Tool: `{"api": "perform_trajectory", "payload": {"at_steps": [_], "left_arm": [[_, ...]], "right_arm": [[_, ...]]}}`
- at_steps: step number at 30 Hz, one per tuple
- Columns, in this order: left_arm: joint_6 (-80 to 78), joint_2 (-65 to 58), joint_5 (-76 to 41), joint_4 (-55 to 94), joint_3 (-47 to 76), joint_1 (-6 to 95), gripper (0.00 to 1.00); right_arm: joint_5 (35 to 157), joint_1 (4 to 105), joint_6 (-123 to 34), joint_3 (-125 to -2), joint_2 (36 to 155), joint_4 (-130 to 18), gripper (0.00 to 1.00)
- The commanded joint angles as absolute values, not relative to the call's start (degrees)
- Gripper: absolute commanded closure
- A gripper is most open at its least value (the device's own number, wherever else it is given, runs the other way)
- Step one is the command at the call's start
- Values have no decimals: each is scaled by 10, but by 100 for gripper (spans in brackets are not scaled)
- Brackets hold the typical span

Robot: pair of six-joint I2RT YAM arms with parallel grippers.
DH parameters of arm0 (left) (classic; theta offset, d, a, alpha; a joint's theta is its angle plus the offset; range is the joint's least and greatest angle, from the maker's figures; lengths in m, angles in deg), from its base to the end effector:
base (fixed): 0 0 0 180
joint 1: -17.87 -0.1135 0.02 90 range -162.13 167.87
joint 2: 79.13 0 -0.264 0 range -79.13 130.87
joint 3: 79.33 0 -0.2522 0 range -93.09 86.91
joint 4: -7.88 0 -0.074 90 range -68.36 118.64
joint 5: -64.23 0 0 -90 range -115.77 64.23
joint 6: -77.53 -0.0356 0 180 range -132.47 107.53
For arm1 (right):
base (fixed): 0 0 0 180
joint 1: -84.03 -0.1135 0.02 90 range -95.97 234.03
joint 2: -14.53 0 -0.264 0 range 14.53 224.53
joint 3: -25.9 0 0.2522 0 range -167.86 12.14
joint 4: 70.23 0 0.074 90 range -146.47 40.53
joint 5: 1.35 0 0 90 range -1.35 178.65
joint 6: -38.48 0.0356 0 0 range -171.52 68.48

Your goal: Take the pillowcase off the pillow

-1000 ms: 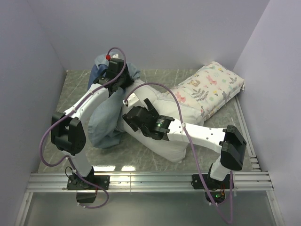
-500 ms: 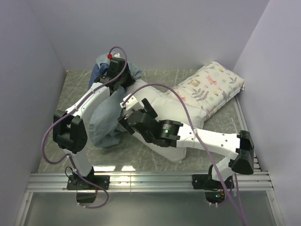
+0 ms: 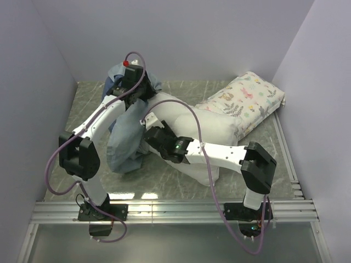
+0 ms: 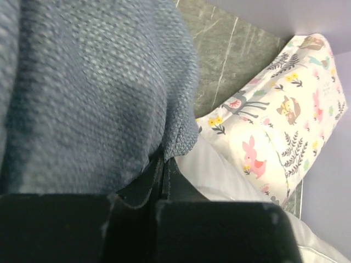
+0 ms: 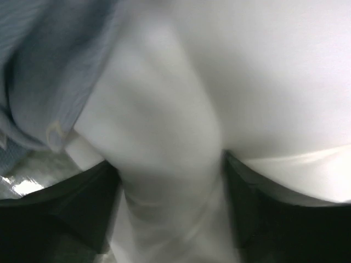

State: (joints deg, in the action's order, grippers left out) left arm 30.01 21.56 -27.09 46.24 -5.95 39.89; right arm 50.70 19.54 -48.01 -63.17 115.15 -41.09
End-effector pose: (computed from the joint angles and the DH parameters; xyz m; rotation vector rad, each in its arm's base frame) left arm 0.3826 -0.1538 0.3402 -0.4052 2.1666 -0.6247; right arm 0.1891 0.3454 0.2559 -0.7745 1.9641 -0.0592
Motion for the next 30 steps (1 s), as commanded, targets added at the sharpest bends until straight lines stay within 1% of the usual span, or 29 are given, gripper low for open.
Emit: {"api": "perform_trajectory", "payload": {"at_steps": [1,3,4,6,7,8,9,11,12,15,17,18,19,20,23,24,25,26,28,29,30], "left_arm": [[284,163,-263,488,-61,390,100],[278,147,-263,491,-63,390,98],[276,140,-263,491,-66,390,96],[267,119,-254,490,-69,390,79],[264,111,-249,488,-70,390,69],[260,101,-245,484,-70,390,47],[253,82,-242,481,-70,390,37],[251,56,-248,471,-58,390,17],[254,28,-256,472,-52,390,14],[292,-34,-374,497,-4,388,11],[316,-70,-417,476,76,372,10],[335,-98,-414,460,110,365,10],[343,-106,-411,444,170,358,11],[346,-109,-392,415,194,347,9],[333,-91,-355,361,263,342,6],[331,-71,-313,335,272,342,6],[331,-61,-292,332,279,342,7],[331,-56,-271,320,288,353,14],[341,-76,-265,270,339,381,18],[344,-85,-266,257,356,407,27],[352,-97,-268,250,369,418,31]], "right_arm": [[591,232,-431,-618,1164,-407,51],[611,245,-426,-618,1154,-408,94],[623,250,-421,-616,1147,-410,100],[652,259,-415,-608,1128,-416,100],[662,274,-405,-605,1121,-419,100],[700,282,-401,-595,1113,-428,100],[721,291,-396,-590,1094,-435,100],[775,321,-380,-576,1074,-450,100],[810,329,-376,-567,1058,-463,100],[834,344,-375,-564,1040,-468,100],[843,349,-374,-568,1036,-464,100],[849,353,-374,-573,1030,-462,100],[857,355,-373,-575,1030,-463,100],[862,355,-373,-578,1028,-463,100],[872,357,-372,-587,1027,-458,100],[873,360,-373,-589,1029,-455,100],[874,359,-372,-590,1029,-454,100],[873,360,-372,-590,1029,-451,100],[872,362,-370,-590,1027,-452,100],[877,364,-368,-587,1026,-455,100],[878,366,-367,-586,1025,-457,100]]}}
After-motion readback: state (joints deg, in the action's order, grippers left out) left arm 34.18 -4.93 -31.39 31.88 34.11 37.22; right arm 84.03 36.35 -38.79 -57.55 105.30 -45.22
